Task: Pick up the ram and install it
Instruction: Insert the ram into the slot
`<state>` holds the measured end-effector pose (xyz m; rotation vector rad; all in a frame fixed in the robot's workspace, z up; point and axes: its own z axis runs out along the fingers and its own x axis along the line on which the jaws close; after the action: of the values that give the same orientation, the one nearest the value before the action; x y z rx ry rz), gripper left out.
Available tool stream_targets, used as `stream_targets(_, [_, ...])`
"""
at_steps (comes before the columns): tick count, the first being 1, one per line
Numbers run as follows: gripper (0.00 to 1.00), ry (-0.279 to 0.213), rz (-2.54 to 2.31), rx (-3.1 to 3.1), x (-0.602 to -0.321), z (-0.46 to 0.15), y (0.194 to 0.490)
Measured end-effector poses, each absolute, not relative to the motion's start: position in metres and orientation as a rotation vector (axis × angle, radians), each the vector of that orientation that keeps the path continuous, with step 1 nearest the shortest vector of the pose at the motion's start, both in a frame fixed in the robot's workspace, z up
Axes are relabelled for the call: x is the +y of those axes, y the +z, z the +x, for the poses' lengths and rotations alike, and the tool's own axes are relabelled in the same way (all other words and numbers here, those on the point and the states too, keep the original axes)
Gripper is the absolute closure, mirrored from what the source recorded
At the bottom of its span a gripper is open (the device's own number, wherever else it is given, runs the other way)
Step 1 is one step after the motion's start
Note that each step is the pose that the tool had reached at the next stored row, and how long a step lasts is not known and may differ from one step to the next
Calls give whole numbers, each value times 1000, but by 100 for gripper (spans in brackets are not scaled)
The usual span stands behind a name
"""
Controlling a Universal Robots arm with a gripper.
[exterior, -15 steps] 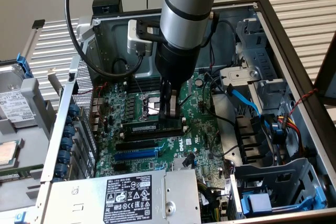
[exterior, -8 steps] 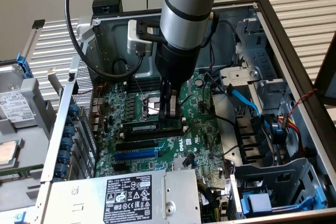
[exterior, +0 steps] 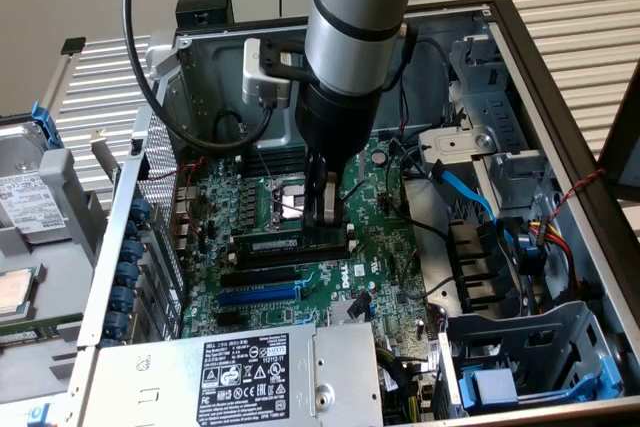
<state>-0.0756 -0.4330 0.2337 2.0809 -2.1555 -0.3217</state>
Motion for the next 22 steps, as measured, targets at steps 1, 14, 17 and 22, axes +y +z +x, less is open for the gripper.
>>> stream_targets(1, [88,-322,2081,-2155,-433,-76,234])
stream_targets(14, [88,-324,2082,-2156,-434,-74,234])
stream_targets(17, [88,-324,2082,-2156,-434,-73,234])
stream_targets(22, [88,-324,2082,-2156,-434,-73,233])
